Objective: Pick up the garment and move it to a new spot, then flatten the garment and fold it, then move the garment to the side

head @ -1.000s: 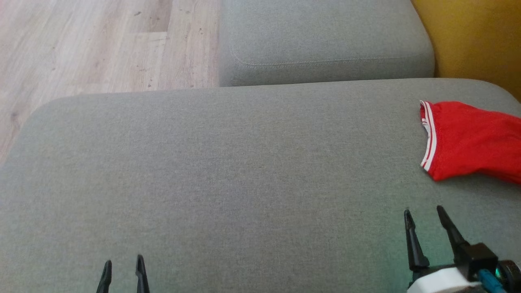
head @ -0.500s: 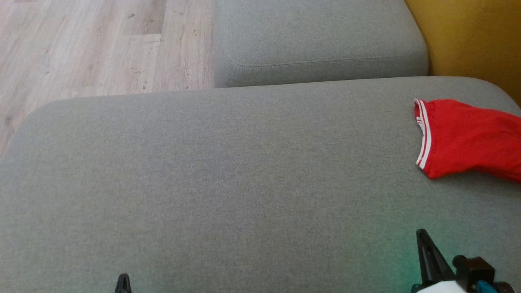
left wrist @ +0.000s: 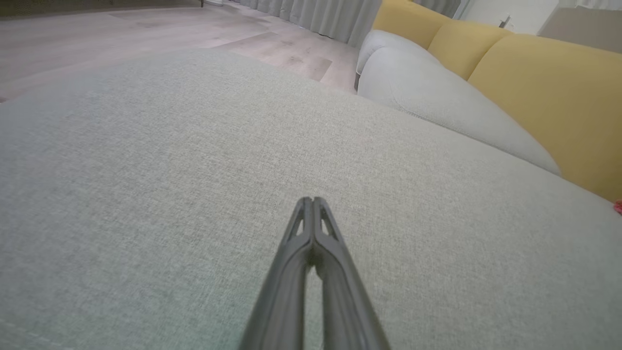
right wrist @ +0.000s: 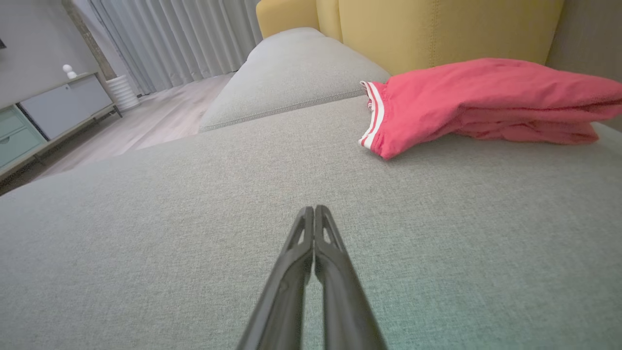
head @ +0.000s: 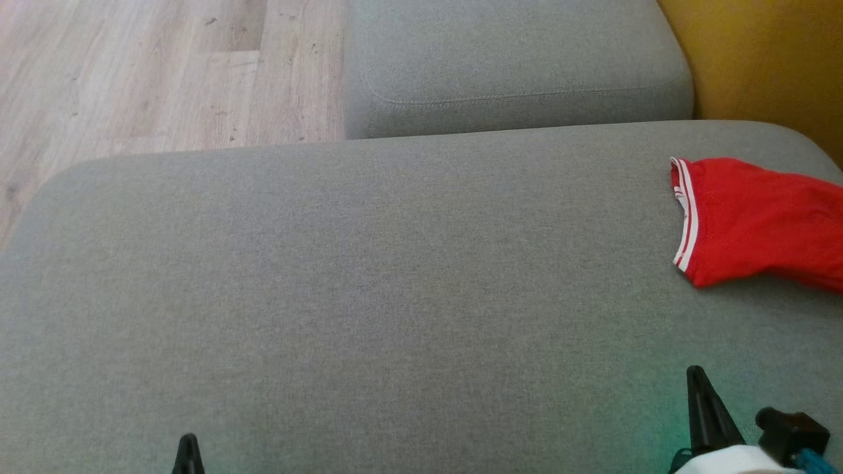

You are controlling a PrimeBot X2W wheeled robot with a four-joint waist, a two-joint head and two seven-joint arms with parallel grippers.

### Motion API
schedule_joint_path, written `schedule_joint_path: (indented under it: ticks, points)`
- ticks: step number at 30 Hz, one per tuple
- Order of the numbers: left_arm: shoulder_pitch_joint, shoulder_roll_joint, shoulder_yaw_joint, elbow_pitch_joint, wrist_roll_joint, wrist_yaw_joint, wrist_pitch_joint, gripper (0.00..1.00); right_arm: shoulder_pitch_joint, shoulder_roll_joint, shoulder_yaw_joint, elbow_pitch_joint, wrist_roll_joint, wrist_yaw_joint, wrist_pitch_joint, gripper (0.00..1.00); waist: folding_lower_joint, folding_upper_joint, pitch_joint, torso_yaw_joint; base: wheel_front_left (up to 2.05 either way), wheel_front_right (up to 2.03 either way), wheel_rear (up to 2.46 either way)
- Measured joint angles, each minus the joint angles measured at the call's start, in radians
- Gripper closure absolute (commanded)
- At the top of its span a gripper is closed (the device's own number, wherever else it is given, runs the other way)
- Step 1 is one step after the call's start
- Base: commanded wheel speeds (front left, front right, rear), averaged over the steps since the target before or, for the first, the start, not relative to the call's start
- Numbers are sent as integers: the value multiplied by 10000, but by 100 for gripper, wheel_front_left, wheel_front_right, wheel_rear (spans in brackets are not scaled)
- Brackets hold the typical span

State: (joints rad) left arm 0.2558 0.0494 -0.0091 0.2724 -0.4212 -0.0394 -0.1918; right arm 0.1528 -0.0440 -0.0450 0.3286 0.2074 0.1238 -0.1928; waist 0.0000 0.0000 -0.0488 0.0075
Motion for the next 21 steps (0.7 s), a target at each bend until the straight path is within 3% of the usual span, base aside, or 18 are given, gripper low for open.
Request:
schedule_joint_path:
  ticks: [21]
  points:
    - [-655,-2,125,0,-2441,-150,633,100,-478,2,-199,-121,2882,-2,642,100,0,0,109,-15,0,0,0]
